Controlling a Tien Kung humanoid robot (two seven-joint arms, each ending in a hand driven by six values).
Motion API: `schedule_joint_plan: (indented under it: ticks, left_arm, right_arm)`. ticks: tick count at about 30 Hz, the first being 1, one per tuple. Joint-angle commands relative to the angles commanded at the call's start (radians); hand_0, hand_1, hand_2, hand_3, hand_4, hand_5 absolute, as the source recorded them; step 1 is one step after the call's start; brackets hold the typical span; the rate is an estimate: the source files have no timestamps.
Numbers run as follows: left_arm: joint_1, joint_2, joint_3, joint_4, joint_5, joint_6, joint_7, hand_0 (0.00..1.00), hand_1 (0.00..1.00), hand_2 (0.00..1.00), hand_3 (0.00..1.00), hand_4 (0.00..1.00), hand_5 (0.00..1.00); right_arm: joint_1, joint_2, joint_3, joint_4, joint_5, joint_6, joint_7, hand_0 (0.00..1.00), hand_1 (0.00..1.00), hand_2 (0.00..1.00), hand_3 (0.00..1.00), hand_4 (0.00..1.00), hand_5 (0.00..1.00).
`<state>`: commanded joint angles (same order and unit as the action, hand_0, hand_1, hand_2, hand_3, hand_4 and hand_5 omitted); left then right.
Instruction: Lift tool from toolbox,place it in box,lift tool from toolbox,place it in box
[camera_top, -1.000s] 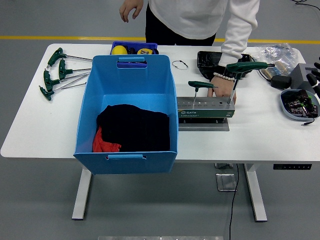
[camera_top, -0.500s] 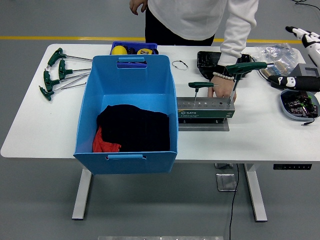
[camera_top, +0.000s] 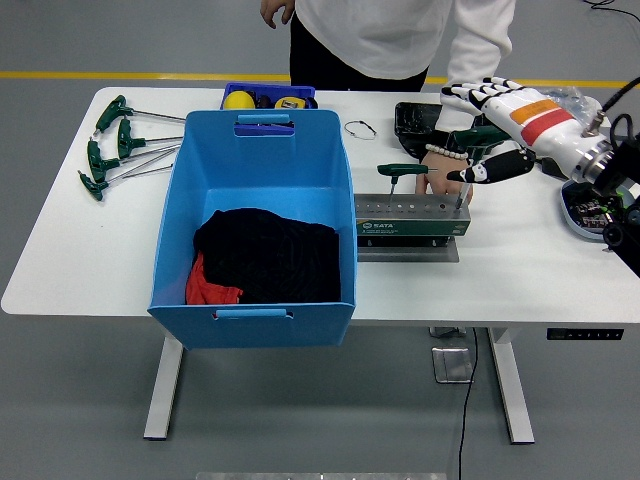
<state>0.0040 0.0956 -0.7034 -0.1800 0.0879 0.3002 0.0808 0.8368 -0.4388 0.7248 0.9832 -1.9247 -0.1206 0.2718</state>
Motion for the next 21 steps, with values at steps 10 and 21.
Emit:
schedule_joint_plan:
  ticks: [10, 21]
  left_arm:
    - [-0.006, 0.008, 0.066, 0.0, -0.064, 0.01, -0.029, 0.657, 0.657, 0.738, 0.809, 0.857, 0.796]
    - [-0.012, 0.01, 0.09, 0.0, -0.09, 0.013, -0.042, 0.657, 0.654, 0.737, 0.808, 0.858, 0.793]
  right_arm:
    - [0.127, 0.096, -0.101, -0.256, 0.027, -0.009, 0.002, 0.862, 0.738, 0.712, 0.744, 0.998, 0.521]
    - [0.177, 0.151, -0.148, -0.463, 0.058, -0.001, 0.013, 0.769, 0.659, 0.622, 0.66, 0.998, 0.586]
